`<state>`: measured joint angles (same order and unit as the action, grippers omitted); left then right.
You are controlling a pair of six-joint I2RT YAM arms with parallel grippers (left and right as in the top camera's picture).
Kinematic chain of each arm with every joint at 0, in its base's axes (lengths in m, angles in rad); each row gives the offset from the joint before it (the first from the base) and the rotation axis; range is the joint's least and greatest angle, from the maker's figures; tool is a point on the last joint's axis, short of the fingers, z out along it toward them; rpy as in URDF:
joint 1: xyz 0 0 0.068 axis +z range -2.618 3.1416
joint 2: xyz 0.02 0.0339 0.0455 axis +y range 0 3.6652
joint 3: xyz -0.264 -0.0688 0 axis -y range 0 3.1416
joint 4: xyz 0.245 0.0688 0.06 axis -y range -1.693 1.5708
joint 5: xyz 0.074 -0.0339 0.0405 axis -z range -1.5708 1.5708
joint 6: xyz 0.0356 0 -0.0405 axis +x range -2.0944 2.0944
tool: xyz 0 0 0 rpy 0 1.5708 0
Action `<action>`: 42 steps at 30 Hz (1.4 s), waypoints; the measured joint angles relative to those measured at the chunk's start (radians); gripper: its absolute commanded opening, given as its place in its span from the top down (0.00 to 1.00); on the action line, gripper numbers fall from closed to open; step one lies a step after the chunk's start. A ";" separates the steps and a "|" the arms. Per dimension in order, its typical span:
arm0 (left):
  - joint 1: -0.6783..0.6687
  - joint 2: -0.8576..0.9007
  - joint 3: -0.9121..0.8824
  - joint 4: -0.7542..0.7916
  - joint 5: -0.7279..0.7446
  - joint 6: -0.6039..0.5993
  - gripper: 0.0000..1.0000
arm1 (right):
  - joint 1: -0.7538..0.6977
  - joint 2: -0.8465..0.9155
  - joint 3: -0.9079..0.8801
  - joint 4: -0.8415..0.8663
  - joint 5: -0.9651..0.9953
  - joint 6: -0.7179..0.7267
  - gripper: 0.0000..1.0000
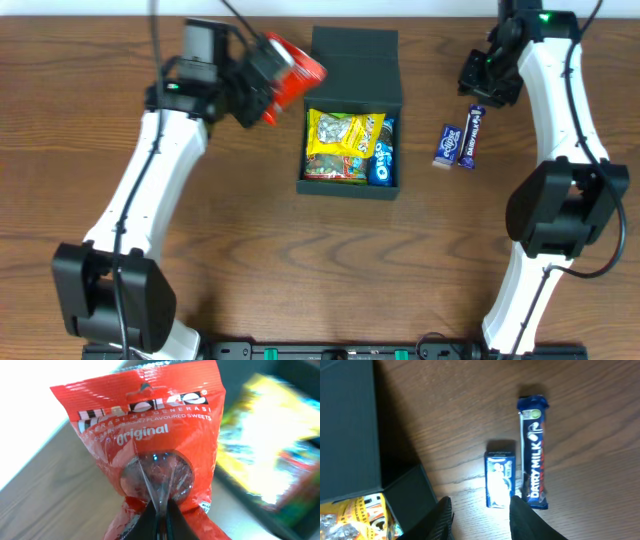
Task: Pack container
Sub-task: 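Carry the red bag right and drop it into the box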
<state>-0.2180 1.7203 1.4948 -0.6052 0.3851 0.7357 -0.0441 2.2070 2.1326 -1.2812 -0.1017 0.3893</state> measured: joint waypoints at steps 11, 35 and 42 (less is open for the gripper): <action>-0.242 0.037 0.000 -0.136 0.103 0.288 0.94 | -0.031 0.000 0.000 0.006 -0.015 -0.004 0.62; -0.248 0.287 0.019 -0.142 0.091 0.338 0.94 | -0.031 0.000 0.000 -0.008 -0.019 -0.016 0.62; -0.253 0.287 0.019 -0.123 0.037 0.338 0.94 | -0.031 0.000 0.000 -0.008 -0.020 -0.016 0.62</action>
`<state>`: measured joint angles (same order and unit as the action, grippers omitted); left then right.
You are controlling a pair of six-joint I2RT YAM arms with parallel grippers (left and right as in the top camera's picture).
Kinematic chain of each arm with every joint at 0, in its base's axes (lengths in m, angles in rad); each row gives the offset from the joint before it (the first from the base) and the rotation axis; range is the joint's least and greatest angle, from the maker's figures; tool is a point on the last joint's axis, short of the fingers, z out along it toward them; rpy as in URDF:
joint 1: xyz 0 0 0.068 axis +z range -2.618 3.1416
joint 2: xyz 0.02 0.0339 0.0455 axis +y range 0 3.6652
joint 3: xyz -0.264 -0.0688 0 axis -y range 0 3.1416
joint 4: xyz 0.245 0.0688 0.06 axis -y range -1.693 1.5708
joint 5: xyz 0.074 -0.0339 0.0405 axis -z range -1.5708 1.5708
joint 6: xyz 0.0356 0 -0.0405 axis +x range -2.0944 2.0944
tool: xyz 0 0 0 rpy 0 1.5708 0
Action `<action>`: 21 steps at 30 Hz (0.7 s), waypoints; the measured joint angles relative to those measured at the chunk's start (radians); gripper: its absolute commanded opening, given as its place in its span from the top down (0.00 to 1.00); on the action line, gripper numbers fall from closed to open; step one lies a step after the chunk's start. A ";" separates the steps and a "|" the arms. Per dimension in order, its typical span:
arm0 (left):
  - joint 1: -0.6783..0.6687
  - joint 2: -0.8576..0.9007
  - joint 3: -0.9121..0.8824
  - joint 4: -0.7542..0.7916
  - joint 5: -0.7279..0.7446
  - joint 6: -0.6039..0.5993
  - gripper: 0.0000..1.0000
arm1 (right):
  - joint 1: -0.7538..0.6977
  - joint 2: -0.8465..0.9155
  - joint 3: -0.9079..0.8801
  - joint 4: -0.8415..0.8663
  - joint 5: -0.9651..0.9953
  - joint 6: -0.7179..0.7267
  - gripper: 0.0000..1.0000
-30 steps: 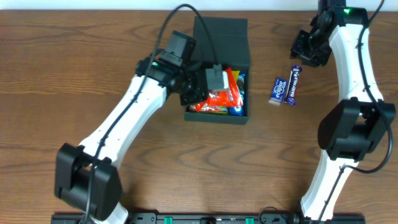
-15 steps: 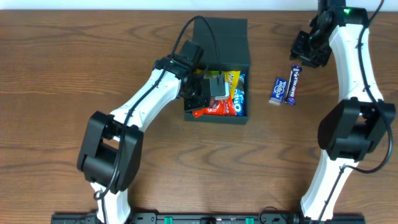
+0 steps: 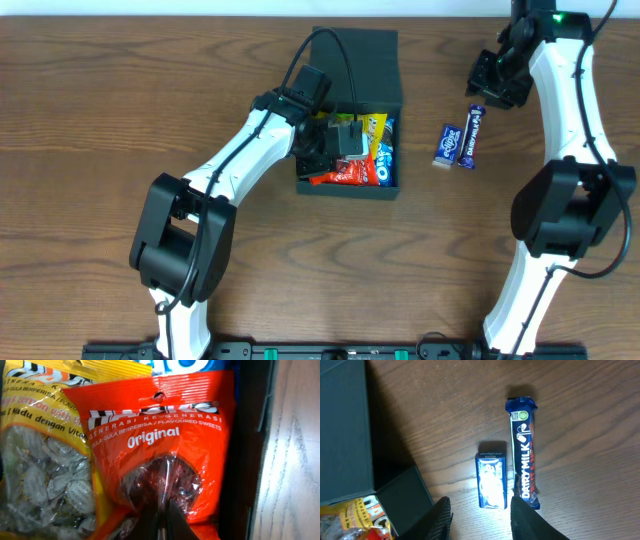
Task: Pack container
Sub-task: 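Carry the red bag right and drop it into the box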
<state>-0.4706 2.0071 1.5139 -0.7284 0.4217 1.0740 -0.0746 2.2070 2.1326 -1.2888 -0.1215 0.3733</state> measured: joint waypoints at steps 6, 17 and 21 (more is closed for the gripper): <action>-0.013 0.000 0.000 0.000 -0.047 0.018 0.94 | 0.000 0.000 0.000 0.003 -0.002 0.000 0.61; -0.023 0.022 0.014 -0.004 -0.081 0.057 0.94 | 0.000 0.000 0.000 0.020 -0.002 0.000 0.59; -0.024 0.027 0.018 -0.003 -0.087 0.057 0.94 | 0.000 0.000 0.000 0.021 -0.002 0.000 0.59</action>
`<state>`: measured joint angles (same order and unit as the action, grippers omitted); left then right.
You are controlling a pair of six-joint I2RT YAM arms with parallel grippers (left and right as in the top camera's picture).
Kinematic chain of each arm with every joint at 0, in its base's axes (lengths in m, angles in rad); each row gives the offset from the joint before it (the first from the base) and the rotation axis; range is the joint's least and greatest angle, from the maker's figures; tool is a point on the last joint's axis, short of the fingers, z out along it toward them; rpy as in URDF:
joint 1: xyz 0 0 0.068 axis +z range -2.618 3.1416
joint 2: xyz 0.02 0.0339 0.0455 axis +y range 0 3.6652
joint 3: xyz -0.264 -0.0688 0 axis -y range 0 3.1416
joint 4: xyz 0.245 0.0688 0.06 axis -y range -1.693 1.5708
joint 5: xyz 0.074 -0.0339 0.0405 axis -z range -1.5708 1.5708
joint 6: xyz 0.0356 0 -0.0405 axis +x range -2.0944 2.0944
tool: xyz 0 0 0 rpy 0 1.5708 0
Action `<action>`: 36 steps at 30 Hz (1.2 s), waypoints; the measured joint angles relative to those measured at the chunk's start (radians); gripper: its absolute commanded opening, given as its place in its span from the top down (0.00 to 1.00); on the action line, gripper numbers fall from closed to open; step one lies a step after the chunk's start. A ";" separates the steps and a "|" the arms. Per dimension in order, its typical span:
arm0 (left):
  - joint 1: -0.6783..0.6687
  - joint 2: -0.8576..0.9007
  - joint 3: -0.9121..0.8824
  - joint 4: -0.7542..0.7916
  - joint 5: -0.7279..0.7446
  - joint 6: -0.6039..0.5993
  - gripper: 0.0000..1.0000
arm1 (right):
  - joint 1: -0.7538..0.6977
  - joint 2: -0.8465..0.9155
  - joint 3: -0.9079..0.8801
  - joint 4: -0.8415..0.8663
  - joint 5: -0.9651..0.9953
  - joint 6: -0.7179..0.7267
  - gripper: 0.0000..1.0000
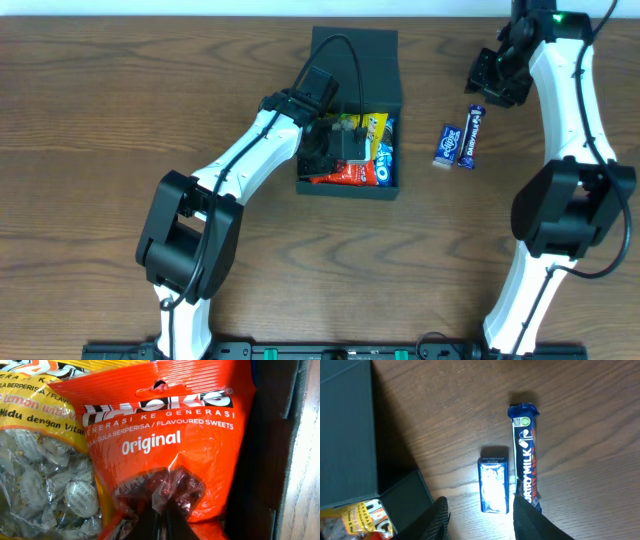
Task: Pack container
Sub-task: 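Carry the red bag right and drop it into the box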
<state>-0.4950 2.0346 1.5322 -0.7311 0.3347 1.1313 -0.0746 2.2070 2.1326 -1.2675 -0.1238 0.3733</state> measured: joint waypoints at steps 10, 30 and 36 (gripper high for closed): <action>-0.011 -0.018 -0.010 0.091 -0.114 -0.061 0.39 | 0.000 0.000 0.000 0.003 0.000 -0.001 0.53; 0.124 -0.246 -0.019 0.113 -0.189 -0.355 0.94 | 0.000 0.000 0.000 -0.004 0.000 -0.014 0.96; 0.267 -0.072 -0.019 0.107 -0.124 -0.691 0.94 | 0.011 0.000 0.000 -0.014 -0.008 -0.014 0.99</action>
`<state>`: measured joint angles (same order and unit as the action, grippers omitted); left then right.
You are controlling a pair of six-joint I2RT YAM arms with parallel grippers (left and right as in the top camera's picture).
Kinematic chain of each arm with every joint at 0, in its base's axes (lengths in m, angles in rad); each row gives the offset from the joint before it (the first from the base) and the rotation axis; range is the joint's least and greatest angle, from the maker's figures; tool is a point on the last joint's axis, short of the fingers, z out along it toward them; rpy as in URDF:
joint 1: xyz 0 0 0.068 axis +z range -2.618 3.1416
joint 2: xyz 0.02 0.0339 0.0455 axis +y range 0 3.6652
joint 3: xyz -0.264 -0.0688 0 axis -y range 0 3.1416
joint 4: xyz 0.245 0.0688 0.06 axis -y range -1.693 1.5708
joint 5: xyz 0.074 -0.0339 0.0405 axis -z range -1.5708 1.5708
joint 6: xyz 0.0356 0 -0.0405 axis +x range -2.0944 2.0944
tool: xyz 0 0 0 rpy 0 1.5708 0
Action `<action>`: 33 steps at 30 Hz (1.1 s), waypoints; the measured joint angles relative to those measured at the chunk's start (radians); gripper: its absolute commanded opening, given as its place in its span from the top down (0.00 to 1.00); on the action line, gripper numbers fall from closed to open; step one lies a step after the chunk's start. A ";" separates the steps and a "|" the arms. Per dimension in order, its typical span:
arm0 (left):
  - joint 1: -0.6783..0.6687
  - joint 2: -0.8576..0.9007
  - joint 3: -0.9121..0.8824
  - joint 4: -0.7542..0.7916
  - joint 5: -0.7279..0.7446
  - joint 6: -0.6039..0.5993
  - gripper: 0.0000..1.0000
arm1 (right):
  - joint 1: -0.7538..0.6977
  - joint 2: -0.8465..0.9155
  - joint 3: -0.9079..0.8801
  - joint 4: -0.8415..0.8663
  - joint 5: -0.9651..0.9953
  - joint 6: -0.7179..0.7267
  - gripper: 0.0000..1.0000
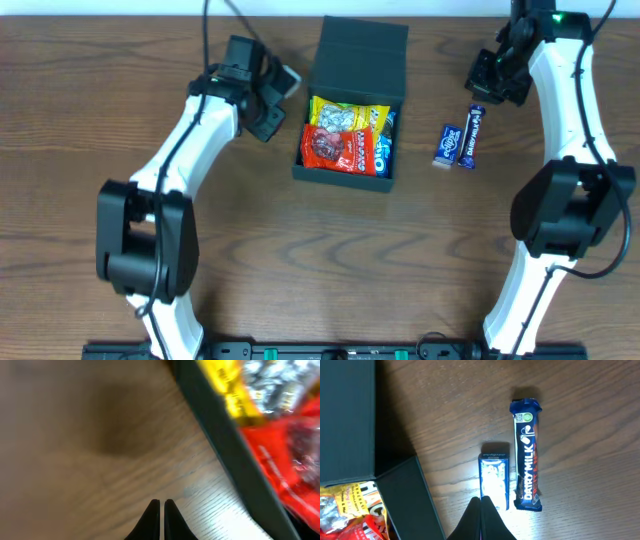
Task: Pack container
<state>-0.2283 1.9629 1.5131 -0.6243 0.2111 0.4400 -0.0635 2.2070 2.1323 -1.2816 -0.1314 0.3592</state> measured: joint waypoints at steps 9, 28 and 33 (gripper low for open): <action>0.003 0.111 0.000 -0.028 0.194 -0.188 0.94 | 0.117 -0.002 -0.140 0.105 -0.006 0.000 0.98; -0.041 0.113 0.000 -0.220 0.367 -0.230 0.94 | 0.174 -0.002 -0.290 0.375 -0.079 0.003 0.98; -0.050 0.113 0.000 -0.241 0.393 -0.208 0.94 | 0.195 -0.002 -0.290 0.410 -0.079 0.003 0.98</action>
<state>-0.2779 2.0762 1.5131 -0.8658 0.6041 0.2321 0.1314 2.2051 1.8423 -0.8715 -0.2108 0.3626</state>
